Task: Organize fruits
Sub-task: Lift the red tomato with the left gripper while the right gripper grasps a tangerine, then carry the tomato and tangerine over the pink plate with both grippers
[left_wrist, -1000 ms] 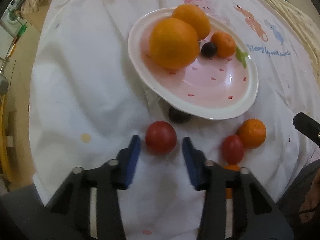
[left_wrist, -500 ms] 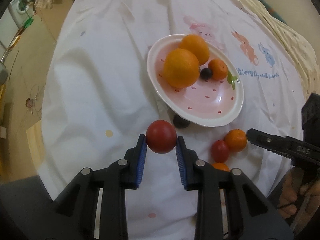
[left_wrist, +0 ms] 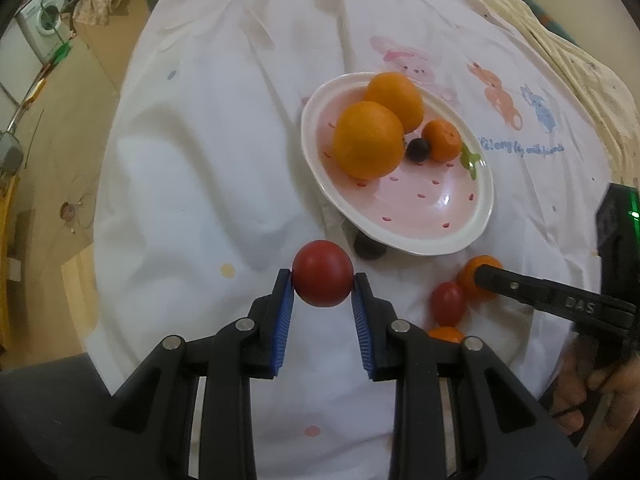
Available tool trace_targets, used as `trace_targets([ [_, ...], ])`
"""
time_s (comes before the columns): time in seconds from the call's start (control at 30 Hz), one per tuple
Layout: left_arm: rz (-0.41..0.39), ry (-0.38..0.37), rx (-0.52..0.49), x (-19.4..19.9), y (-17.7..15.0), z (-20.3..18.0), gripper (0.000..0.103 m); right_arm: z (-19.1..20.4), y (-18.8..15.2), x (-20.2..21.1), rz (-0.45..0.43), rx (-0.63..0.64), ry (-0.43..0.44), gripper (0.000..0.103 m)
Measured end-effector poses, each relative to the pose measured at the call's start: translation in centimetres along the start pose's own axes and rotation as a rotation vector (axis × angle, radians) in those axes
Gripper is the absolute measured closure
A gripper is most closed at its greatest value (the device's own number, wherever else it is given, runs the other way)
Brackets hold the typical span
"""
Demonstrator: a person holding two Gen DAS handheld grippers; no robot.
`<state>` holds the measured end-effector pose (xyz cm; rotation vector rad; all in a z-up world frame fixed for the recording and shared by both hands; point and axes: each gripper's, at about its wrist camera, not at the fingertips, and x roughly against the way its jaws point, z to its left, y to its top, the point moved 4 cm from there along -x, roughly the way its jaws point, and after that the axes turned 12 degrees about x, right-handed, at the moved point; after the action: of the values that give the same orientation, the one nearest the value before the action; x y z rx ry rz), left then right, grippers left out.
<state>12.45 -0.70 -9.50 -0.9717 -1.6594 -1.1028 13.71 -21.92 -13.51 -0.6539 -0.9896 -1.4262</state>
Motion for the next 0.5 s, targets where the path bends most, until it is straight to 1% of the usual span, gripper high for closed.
trace_targets([
  [0.17,-0.009,0.009,0.004,-0.2,0.2,-0.2,0.078,-0.3,-0.1,1.8,-0.049,0.002,0.002,0.059],
  [0.3,-0.038,0.02,-0.005,0.2,0.4,-0.5,0.078,-0.8,-0.3,3.4,-0.1,-0.023,0.016,0.059],
  [0.4,-0.045,0.01,0.01,0.7,0.7,-0.5,0.078,-0.7,0.3,5.9,-0.169,-0.039,0.01,0.059],
  [0.5,-0.05,-0.005,0.01,1.6,1.2,-0.7,0.078,0.7,1.1,8.7,-0.242,-0.022,0.036,0.059],
])
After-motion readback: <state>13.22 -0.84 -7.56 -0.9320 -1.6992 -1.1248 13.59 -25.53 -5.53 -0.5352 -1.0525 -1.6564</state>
